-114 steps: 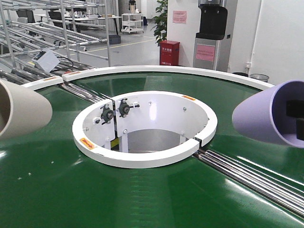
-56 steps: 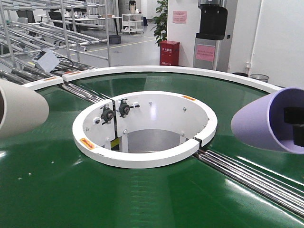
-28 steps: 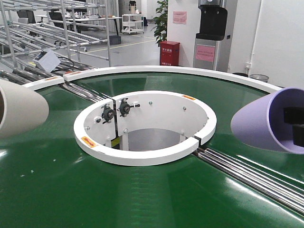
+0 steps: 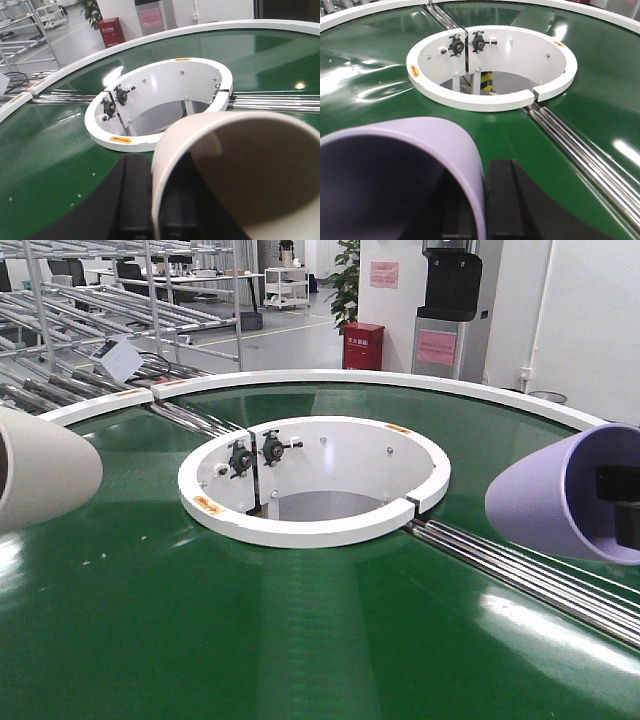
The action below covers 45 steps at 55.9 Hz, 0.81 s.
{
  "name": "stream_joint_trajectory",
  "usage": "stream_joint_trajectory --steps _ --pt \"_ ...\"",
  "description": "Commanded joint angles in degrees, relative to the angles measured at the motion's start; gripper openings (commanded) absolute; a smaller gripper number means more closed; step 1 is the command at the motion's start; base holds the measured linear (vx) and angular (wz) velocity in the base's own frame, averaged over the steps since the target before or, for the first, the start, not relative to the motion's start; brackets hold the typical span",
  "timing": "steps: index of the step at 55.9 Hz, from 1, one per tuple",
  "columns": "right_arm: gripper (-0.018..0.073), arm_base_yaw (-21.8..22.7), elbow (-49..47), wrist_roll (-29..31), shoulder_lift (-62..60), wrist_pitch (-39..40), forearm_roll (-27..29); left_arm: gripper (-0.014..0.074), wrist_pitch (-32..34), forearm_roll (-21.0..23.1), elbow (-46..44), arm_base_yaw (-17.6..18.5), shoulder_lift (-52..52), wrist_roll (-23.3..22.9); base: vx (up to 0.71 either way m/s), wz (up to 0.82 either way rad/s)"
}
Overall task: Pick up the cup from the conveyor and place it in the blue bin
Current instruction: 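Drive away from the conveyor toward the cart holding both cups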
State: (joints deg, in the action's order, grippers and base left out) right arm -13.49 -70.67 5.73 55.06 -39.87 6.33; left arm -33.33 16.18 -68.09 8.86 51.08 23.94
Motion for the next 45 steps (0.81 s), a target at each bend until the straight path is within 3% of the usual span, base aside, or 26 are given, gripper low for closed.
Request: stream_joint_trajectory --steps 1,22,45 --pt "-0.0009 0.1 -1.8 0.0 -0.6 5.1 -0.1 0.0000 4.8 0.9 -1.5 0.3 -0.5 -0.5 -0.27 0.02" --pt "-0.0009 0.1 -1.8 0.0 -0.6 5.1 -0.1 0.0000 4.8 0.9 -1.5 0.3 -0.7 -0.5 -0.26 -0.14" --pt "-0.0009 0.1 -1.8 0.0 -0.6 5.2 -0.1 0.0000 4.9 0.9 -1.5 0.3 -0.7 -0.5 -0.17 -0.43"
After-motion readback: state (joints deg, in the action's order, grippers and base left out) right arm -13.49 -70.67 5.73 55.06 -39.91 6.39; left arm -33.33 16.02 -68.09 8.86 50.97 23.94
